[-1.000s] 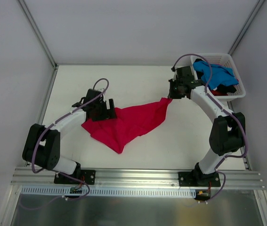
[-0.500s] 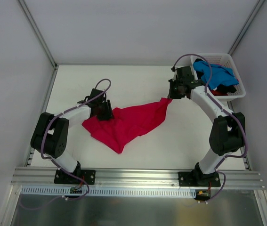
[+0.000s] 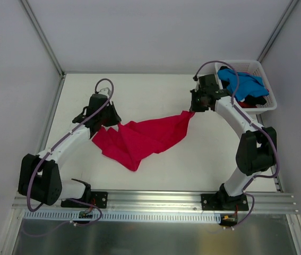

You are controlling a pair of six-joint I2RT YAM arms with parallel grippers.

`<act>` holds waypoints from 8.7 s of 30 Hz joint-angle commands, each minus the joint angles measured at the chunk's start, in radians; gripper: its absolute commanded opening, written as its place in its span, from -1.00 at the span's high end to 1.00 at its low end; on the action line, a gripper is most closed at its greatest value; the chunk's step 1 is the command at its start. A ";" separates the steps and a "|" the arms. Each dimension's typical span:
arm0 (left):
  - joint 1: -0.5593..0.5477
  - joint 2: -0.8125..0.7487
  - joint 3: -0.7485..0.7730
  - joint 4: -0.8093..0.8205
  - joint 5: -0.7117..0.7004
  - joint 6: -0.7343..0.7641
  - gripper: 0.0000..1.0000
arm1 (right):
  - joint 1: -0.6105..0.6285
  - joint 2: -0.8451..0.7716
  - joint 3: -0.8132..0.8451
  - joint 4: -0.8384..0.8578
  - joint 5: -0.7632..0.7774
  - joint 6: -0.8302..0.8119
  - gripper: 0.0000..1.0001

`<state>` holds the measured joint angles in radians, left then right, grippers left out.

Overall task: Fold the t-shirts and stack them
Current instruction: Flatten the tshirt out

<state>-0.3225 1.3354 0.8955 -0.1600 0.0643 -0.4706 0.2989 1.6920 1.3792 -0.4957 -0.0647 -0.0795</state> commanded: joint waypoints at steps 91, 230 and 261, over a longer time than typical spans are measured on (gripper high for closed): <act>0.565 -0.011 1.318 -0.564 0.046 -0.007 1.00 | -0.254 -0.252 0.969 -0.110 0.091 -0.209 1.00; 0.439 -0.158 0.059 0.131 -0.366 -0.097 1.00 | -0.055 -0.048 0.139 0.327 0.080 -0.198 1.00; 0.548 0.659 0.629 0.405 -0.009 -0.037 1.00 | -0.084 0.682 0.932 0.295 0.028 -0.190 1.00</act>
<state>0.2070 1.9572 1.4555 0.2333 -0.0124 -0.5358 0.2123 2.3966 2.2440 -0.2356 -0.0319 -0.2554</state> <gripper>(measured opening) 0.022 0.027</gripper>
